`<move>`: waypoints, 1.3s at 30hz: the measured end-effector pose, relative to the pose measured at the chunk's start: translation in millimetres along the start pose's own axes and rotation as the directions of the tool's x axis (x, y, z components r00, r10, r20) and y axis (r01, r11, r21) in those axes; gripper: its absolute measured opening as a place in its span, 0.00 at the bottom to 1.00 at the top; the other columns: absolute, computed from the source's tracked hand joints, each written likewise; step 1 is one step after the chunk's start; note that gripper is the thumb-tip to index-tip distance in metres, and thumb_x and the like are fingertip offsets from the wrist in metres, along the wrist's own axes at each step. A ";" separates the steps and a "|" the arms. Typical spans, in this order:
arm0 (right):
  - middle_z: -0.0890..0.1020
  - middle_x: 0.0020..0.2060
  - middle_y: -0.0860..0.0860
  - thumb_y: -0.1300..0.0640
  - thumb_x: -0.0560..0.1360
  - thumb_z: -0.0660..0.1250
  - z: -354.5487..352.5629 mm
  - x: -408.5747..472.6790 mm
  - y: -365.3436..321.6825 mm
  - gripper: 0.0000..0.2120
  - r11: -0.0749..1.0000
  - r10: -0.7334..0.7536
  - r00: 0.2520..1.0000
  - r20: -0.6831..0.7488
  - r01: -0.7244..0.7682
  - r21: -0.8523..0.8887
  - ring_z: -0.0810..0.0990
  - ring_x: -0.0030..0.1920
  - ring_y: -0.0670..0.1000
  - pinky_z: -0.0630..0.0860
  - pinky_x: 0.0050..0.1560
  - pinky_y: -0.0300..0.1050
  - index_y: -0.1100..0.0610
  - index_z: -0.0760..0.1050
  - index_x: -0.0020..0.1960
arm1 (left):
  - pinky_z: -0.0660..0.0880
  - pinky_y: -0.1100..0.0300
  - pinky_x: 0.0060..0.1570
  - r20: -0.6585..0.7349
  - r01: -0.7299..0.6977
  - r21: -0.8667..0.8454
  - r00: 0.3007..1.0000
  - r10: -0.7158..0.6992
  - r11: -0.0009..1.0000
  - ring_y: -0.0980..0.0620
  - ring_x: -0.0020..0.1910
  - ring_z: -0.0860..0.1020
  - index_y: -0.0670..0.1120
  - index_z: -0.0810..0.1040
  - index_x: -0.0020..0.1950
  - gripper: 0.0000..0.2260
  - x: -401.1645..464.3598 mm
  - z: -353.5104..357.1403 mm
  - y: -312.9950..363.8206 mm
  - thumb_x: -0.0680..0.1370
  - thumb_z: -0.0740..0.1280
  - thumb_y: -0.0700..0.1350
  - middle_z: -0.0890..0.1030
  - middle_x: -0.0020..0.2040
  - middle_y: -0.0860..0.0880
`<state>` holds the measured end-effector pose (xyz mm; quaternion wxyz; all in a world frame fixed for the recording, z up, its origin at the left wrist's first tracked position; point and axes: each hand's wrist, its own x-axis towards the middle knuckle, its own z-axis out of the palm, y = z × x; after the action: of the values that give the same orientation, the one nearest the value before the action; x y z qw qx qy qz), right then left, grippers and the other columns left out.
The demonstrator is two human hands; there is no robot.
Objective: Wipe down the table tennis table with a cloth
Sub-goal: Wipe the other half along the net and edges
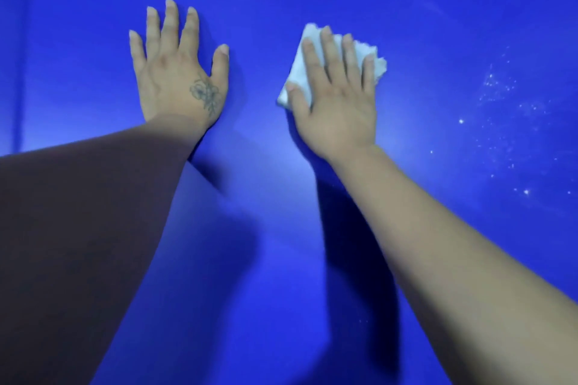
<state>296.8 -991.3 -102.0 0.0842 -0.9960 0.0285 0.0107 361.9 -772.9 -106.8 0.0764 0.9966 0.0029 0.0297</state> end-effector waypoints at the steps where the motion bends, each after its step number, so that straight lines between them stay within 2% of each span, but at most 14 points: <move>1: 0.54 0.86 0.50 0.39 0.85 0.49 0.7 -24.1 -4.8 0.33 0.999 -0.043 0.999 -0.003 0.043 -0.002 0.49 0.86 0.57 0.45 0.84 0.64 0.50 0.54 0.87 | 0.46 0.40 0.85 0.002 0.002 -0.007 1.000 -0.002 1.000 0.43 0.87 0.50 0.48 0.59 0.87 0.34 -1.3 -1.1 -0.9 0.85 0.49 0.65 0.55 0.88 0.47; 4: 0.53 0.86 0.48 0.40 0.86 0.52 -4.6 -95.7 5.7 0.32 0.991 -0.133 0.991 0.034 0.132 0.015 0.48 0.86 0.54 0.47 0.84 0.62 0.49 0.54 0.87 | 0.46 0.39 0.85 0.013 -0.006 -0.031 1.000 0.006 1.000 0.43 0.87 0.49 0.47 0.61 0.86 0.33 -2.8 -4.6 -0.8 0.85 0.51 0.63 0.58 0.87 0.46; 7: 0.53 0.86 0.48 0.39 0.86 0.52 -14.0 -137.9 46.1 0.32 0.994 -0.113 0.992 0.062 0.113 0.002 0.47 0.86 0.52 0.47 0.85 0.61 0.48 0.54 0.87 | 0.46 0.37 0.85 0.002 -0.020 -0.043 1.000 0.020 0.999 0.42 0.87 0.50 0.45 0.62 0.85 0.32 -13.5 -11.7 0.3 0.84 0.53 0.61 0.62 0.86 0.45; 10: 0.52 0.87 0.48 0.38 0.86 0.49 -21.1 -128.0 80.6 0.32 0.999 0.012 0.997 0.073 -0.010 -0.031 0.47 0.86 0.54 0.46 0.84 0.62 0.48 0.53 0.87 | 0.47 0.37 0.85 -0.032 -0.009 -0.063 0.999 0.007 0.998 0.41 0.87 0.49 0.44 0.56 0.87 0.35 -50.1 -24.0 7.2 0.85 0.55 0.61 0.60 0.87 0.45; 13: 0.51 0.87 0.49 0.37 0.86 0.47 -20.3 -96.2 87.4 0.32 0.988 0.152 0.987 0.057 -0.151 -0.010 0.46 0.86 0.55 0.43 0.84 0.63 0.47 0.51 0.87 | 0.49 0.37 0.84 -0.064 -0.036 -0.064 0.997 0.032 0.997 0.41 0.87 0.50 0.47 0.55 0.88 0.33 -125.2 -33.0 14.9 0.87 0.55 0.62 0.58 0.87 0.46; 16: 0.48 0.87 0.50 0.37 0.84 0.45 -13.9 -60.4 64.6 0.34 0.954 0.296 0.955 0.035 -0.297 0.031 0.44 0.86 0.57 0.41 0.84 0.65 0.47 0.48 0.87 | 0.52 0.35 0.83 -0.003 0.026 -0.050 1.000 -0.027 0.998 0.40 0.87 0.51 0.49 0.56 0.88 0.29 -196.2 -26.3 8.3 0.88 0.53 0.58 0.57 0.88 0.45; 18: 0.46 0.87 0.50 0.37 0.84 0.43 -10.3 -41.8 41.4 0.34 0.939 0.339 0.940 0.041 -0.341 0.050 0.41 0.86 0.57 0.39 0.83 0.66 0.48 0.46 0.87 | 0.51 0.36 0.83 0.051 0.078 -0.015 0.996 -0.077 0.997 0.42 0.88 0.49 0.50 0.56 0.88 0.28 -219.3 -20.3 4.5 0.88 0.50 0.57 0.54 0.88 0.46; 21: 0.46 0.87 0.49 0.38 0.84 0.45 0.0 -34.4 2.6 0.34 0.969 0.241 0.969 0.050 -0.243 0.043 0.41 0.86 0.56 0.38 0.83 0.65 0.48 0.46 0.87 | 0.48 0.37 0.84 0.048 0.085 -0.013 0.995 -0.084 0.996 0.43 0.88 0.48 0.52 0.57 0.88 0.27 -219.3 -15.3 3.3 0.88 0.49 0.55 0.53 0.89 0.47; 26: 0.54 0.86 0.50 0.40 0.85 0.51 7.1 -91.2 -48.2 0.33 0.999 -0.005 1.000 0.002 0.005 0.043 0.50 0.86 0.57 0.46 0.83 0.66 0.50 0.53 0.87 | 0.50 0.37 0.84 0.028 0.074 -0.036 0.997 -0.073 0.997 0.43 0.88 0.50 0.52 0.59 0.87 0.26 -220.4 -15.2 2.2 0.88 0.48 0.51 0.55 0.88 0.47; 32: 0.50 0.87 0.48 0.41 0.86 0.55 -0.8 -203.1 -41.6 0.33 0.989 -0.140 0.982 0.126 0.133 0.060 0.44 0.86 0.54 0.49 0.84 0.64 0.48 0.52 0.87 | 0.51 0.36 0.83 0.017 0.076 -0.071 0.997 -0.075 0.995 0.41 0.87 0.52 0.51 0.63 0.86 0.24 -217.9 -18.3 1.0 0.89 0.49 0.51 0.58 0.87 0.46; 36: 0.52 0.87 0.47 0.40 0.86 0.56 -14.2 -252.6 14.3 0.32 0.994 -0.113 0.981 0.155 0.110 0.027 0.47 0.86 0.54 0.51 0.83 0.64 0.47 0.54 0.87 | 0.50 0.37 0.84 0.004 0.079 -0.050 0.997 -0.079 0.996 0.41 0.87 0.52 0.52 0.62 0.86 0.25 -218.7 -17.5 1.8 0.89 0.50 0.55 0.57 0.88 0.47; 39: 0.52 0.87 0.49 0.40 0.86 0.51 -21.3 -233.1 58.8 0.32 0.998 0.056 0.989 0.137 -0.049 -0.049 0.48 0.86 0.56 0.51 0.83 0.66 0.49 0.52 0.87 | 0.49 0.37 0.84 0.001 0.081 -0.054 0.997 -0.081 0.995 0.41 0.87 0.52 0.52 0.61 0.87 0.25 -218.9 -16.8 2.8 0.89 0.50 0.55 0.57 0.88 0.47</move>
<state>61.0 -1039.9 -84.8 0.0632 -0.9934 0.0487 0.0823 142.4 -775.3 -102.6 0.1045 0.9933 0.0423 0.0270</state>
